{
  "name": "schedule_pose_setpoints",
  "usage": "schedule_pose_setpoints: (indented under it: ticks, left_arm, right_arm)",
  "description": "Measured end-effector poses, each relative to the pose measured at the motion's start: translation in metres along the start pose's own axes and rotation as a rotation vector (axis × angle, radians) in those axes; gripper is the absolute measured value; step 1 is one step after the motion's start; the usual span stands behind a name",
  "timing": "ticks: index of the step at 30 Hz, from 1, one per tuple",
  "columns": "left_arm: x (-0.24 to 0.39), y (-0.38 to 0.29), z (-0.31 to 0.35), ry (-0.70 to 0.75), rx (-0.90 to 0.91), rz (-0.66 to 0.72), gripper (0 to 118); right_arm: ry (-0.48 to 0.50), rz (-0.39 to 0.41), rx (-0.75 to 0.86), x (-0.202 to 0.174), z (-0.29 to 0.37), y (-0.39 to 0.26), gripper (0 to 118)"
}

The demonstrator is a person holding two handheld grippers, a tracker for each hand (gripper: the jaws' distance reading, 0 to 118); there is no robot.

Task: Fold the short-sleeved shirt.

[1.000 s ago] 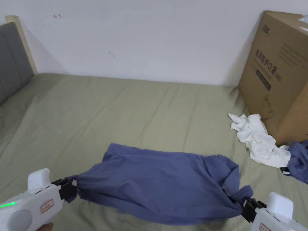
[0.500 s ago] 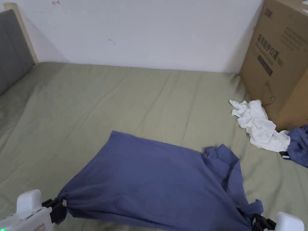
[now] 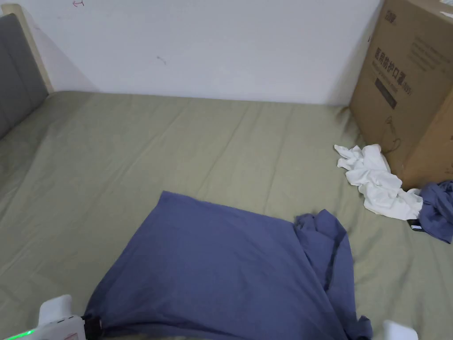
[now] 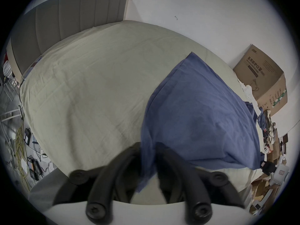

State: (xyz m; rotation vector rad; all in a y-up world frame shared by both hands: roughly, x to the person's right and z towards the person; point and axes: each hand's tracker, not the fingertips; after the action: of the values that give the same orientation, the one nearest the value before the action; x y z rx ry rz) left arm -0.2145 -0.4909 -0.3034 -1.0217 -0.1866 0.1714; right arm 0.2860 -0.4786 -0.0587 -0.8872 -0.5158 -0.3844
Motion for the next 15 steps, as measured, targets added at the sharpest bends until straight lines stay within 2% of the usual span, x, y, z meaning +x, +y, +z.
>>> schedule_pose_setpoints:
  ticks: [1,2,3,5,6,8,9,12,15]
  left_arm:
    - [0.001,0.003,0.003,-0.023,-0.008,0.012,67]
    - [0.004,0.006,0.006,-0.038,-0.012,0.021,75]
    - [0.007,0.01,0.011,-0.041,-0.001,0.022,86]
    - [0.016,0.019,0.024,-0.067,0.058,0.019,89]
    - [0.021,0.025,0.029,-0.074,0.073,0.012,93]
    - [0.034,0.039,0.046,-0.105,0.131,0.003,110]
    - [0.04,0.046,0.054,-0.124,0.164,-0.006,116]
    - [0.058,0.068,0.078,-0.171,0.283,-0.027,118]
    - [0.077,0.088,0.099,-0.212,0.354,-0.06,118]
  right_arm:
    - [-0.003,0.002,0.005,0.0,0.003,0.003,35]
    - [0.0,0.004,0.01,0.001,0.006,0.006,39]
    - [0.029,-0.001,0.02,0.003,0.011,0.01,48]
    - [0.063,0.004,0.041,0.004,0.021,0.022,75]
    - [0.061,0.008,0.056,0.004,0.027,0.028,83]
    - [0.068,0.019,0.127,0.002,0.042,0.043,100]
    - [0.076,0.026,0.164,0.001,0.05,0.05,104]
    - [0.071,0.042,0.283,-0.005,0.078,0.074,115]
    - [0.079,0.071,0.393,-0.014,0.104,0.095,116]
